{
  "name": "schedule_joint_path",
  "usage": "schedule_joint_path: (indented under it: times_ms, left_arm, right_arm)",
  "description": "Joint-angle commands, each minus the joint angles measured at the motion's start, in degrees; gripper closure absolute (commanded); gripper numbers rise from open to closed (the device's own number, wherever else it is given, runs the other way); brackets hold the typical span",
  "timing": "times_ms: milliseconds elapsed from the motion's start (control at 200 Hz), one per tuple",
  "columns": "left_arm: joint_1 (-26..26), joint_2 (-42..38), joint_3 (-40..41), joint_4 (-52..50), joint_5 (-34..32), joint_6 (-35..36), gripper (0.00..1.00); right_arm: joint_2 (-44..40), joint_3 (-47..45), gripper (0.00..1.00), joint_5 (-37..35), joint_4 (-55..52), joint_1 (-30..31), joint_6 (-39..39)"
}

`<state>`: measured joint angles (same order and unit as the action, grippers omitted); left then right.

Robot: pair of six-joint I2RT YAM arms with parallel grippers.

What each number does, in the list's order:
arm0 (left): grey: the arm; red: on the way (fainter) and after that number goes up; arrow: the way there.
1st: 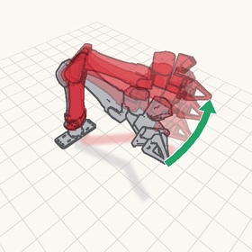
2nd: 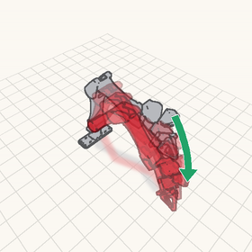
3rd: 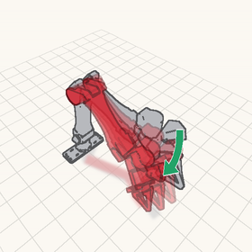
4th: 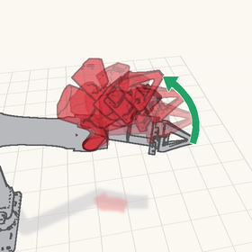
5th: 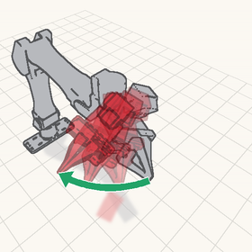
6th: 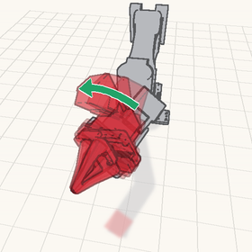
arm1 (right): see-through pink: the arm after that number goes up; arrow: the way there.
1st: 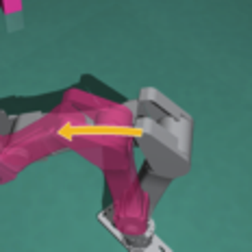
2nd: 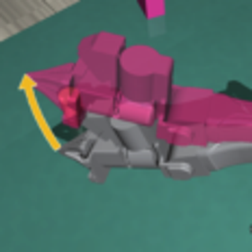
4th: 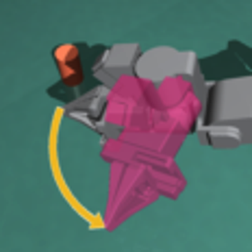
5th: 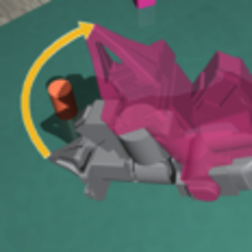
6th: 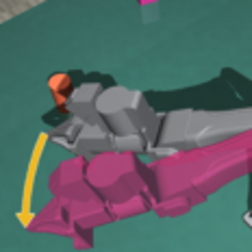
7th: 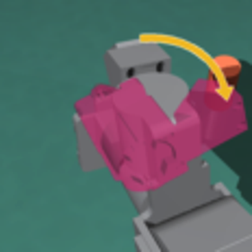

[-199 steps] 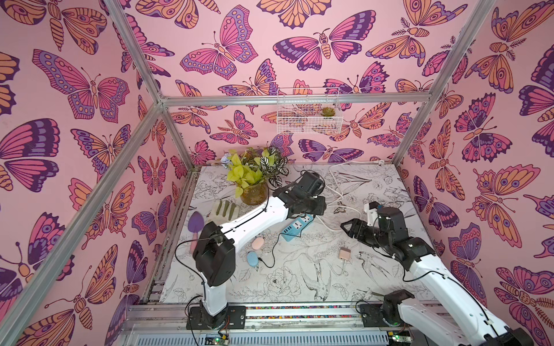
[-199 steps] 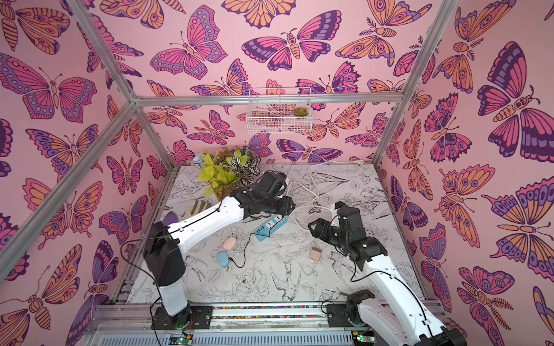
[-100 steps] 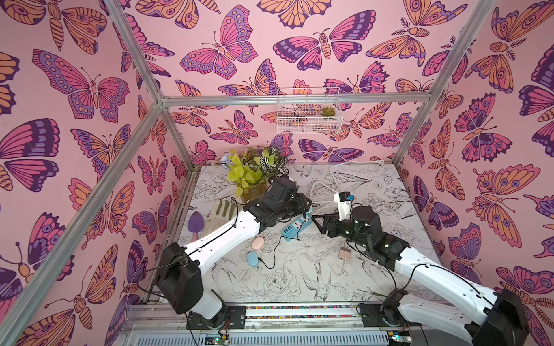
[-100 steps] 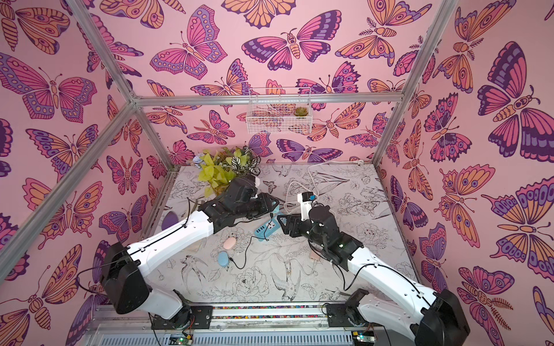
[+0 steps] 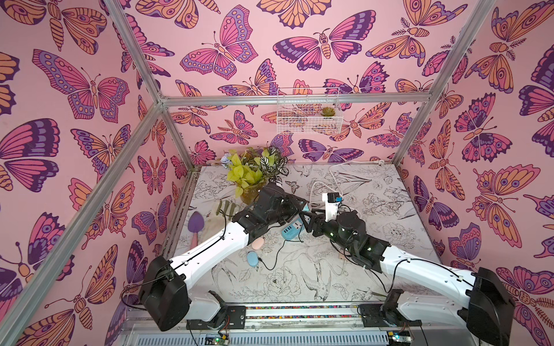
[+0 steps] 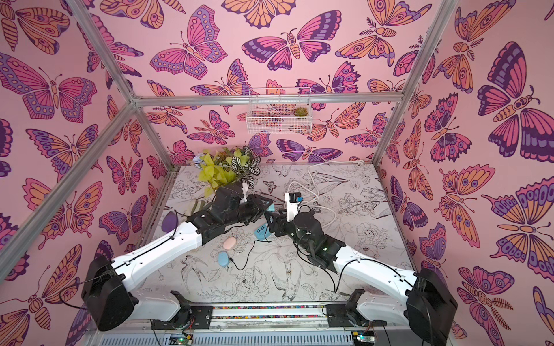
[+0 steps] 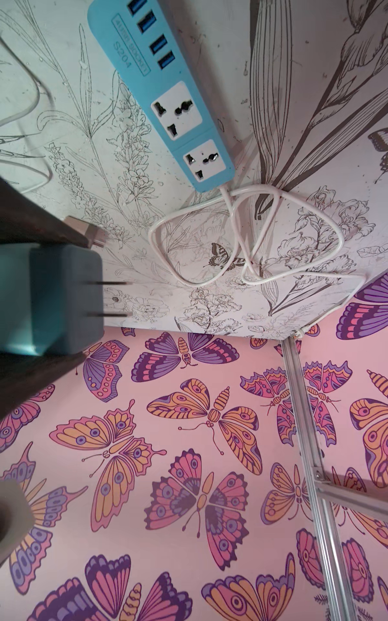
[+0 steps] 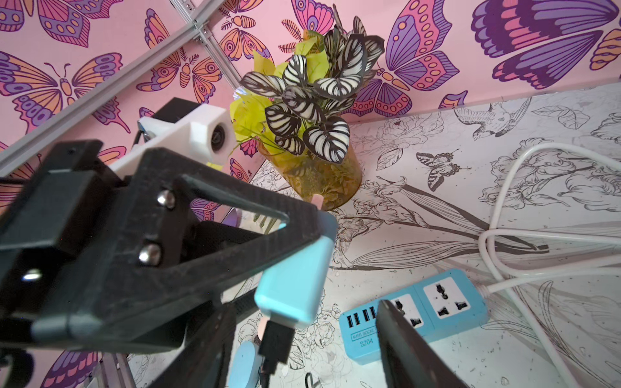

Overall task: Charge the bluetooth headset
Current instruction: Pick up the plug from the center of the board.

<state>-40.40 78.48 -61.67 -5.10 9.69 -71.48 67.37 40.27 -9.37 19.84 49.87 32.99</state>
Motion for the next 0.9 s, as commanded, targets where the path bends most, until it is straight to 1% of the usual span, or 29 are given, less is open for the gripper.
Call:
schedule_joint_path:
  times_ms: [0, 221, 306, 356, 431, 692, 797, 897]
  left_arm:
    - [0.49, -1.41, 1.02, 3.05, 0.54, -3.99, 0.88]
    - [0.48, -1.50, 2.50, 5.81, 1.29, -7.24, 0.88]
    - [0.46, -1.72, 3.11, 6.69, 1.10, -8.09, 0.88]
    - [0.50, -1.83, 3.53, 7.33, 0.94, -8.66, 0.88]
    - [0.50, -1.89, 4.21, 8.40, 0.77, -9.76, 0.88]
    - [0.85, -1.93, 6.33, 11.76, -0.61, -13.77, 0.88]
    - [1.18, -2.27, 7.17, 13.35, -0.97, -14.80, 0.88]
    - [1.47, -2.39, 7.83, 14.40, -1.16, -15.63, 0.88]
  right_arm:
    - [0.47, 0.75, 0.35, -3.88, 3.62, 0.72, 0.24]
    - [3.00, 2.98, 0.41, -4.68, 2.82, 0.85, 1.35]
    - [3.71, 3.19, 0.42, -5.03, 2.99, 0.84, 1.87]
    - [3.94, 3.36, 0.46, -5.28, 2.93, 0.96, 2.16]
    - [4.25, 3.82, 0.49, -5.40, 2.53, 0.96, 2.34]
    - [5.48, 4.72, 0.50, -6.58, 1.48, 1.22, 3.83]
    - [6.08, 5.07, 0.47, -6.52, 0.98, 1.45, 4.05]
    - [6.54, 5.08, 0.47, -6.59, 0.98, 1.73, 4.26]
